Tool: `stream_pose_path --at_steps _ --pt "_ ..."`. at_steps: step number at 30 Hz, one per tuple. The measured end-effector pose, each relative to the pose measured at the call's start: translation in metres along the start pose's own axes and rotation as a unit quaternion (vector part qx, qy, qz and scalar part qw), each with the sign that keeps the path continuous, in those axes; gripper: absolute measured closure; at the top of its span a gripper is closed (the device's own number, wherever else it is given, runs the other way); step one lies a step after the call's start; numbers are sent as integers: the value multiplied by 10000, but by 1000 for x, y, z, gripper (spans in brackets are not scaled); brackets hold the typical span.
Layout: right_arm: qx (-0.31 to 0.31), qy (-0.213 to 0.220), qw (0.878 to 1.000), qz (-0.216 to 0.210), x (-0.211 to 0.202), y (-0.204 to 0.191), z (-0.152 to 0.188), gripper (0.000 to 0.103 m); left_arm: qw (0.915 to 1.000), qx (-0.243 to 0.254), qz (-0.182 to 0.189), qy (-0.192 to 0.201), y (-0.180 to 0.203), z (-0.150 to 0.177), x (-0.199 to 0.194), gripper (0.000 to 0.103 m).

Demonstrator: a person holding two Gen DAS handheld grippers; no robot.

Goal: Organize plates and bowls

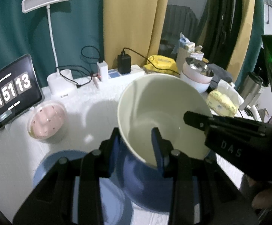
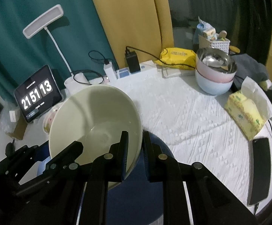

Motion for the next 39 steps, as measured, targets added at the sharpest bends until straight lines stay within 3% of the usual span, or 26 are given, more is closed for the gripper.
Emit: stream_pose_path --at_steps 20,33,39 --pt "-79 -500 9987 -21 30 15 47 87 9987 11 -73 -494 5 44 27 68" --pt "-619 -339 9963 491 30 14 51 86 9979 249 -245 -546 11 52 26 67" --pt "-721 -322 9959 442 31 12 51 82 9981 244 -207 -519 12 51 18 67"
Point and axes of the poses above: each gripper's, at about its wrist camera, not at the fingertips, and x roughly the way its jaws point, y to its right, z to its underside, the point moved 9 cm from there along x, roughly the way its jaws point, and after that the axes turned 9 degrees about z, right-handed, at the moved point
